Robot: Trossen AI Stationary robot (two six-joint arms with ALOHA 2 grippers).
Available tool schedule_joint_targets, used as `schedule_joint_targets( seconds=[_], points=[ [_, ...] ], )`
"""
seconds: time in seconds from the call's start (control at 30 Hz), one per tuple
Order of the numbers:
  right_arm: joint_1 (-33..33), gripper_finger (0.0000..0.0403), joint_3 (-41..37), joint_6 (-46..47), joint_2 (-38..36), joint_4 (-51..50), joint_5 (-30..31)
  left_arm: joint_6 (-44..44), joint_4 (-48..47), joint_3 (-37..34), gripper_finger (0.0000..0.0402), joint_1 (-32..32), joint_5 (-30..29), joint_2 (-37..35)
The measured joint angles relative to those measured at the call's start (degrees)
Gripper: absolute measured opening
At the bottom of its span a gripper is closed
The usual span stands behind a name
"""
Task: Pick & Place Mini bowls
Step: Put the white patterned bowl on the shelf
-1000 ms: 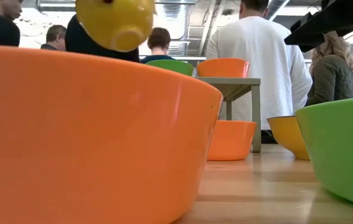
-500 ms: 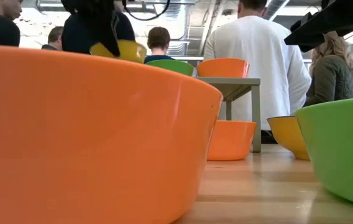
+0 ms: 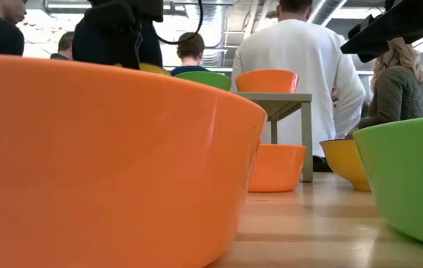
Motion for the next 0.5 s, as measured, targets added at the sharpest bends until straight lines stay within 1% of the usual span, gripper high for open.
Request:
schedule_joint_targets(
  seconds=[0.2, 0.5],
  points=[
    [0.0, 0.0169, 0.0, -0.1, 0.0, -0.1, 0.0, 3.0, 0.5, 0.1, 0.0017, 0.2, 0.2, 1.0],
    [0.0, 0.0169, 0.0, -1.5, 0.0, 0.0, 0.0, 4.9, 2.4, 0.1, 0.0019, 0.2, 1.0, 1.2]
  ],
)
